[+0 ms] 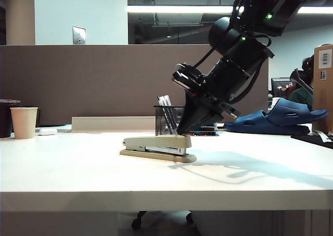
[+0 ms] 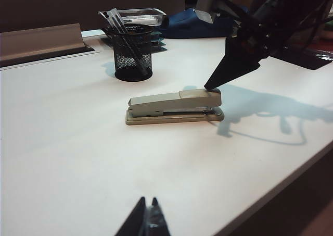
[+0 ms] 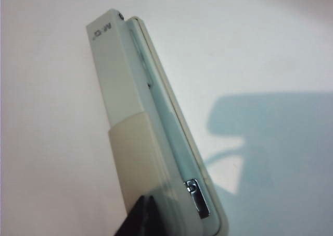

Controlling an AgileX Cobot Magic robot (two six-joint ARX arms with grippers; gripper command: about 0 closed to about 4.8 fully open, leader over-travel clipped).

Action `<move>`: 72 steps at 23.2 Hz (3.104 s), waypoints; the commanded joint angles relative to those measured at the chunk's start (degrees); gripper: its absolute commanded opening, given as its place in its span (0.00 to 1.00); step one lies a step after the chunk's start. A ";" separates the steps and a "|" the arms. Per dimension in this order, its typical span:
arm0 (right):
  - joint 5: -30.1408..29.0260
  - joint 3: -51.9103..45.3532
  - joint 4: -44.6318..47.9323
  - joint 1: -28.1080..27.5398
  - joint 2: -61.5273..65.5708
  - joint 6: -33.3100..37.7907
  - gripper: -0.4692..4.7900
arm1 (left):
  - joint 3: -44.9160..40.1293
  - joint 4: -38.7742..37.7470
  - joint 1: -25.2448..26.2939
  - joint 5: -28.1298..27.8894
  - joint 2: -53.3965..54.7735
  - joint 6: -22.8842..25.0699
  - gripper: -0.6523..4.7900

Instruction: Press the stapler down.

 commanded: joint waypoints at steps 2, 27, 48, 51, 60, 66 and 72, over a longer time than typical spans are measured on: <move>2.16 -0.96 -5.77 0.07 1.22 -0.02 0.07 | 0.17 0.39 0.00 0.02 0.02 0.17 0.11; 1.81 12.96 -11.43 0.07 -0.72 -0.22 0.07 | 0.17 0.37 0.00 0.02 0.02 0.17 0.11; 10.62 15.17 -12.24 -23.12 -41.09 -5.81 0.07 | 0.17 1.88 0.02 -19.21 0.02 0.20 0.11; 14.82 8.87 -11.98 -23.12 -47.39 -5.97 0.07 | 0.17 2.27 0.02 -19.54 0.02 0.17 0.11; 16.15 -22.86 -0.61 -23.06 -70.58 -3.39 0.07 | 0.13 5.60 0.02 -27.02 0.02 0.20 0.11; 17.33 -37.44 4.48 -23.06 -84.83 -2.49 0.07 | 0.15 9.86 0.02 -26.97 0.02 -0.04 0.11; 18.67 -51.19 10.19 -23.04 -98.60 -2.54 0.07 | 0.15 9.88 0.00 -26.77 0.02 -0.02 0.11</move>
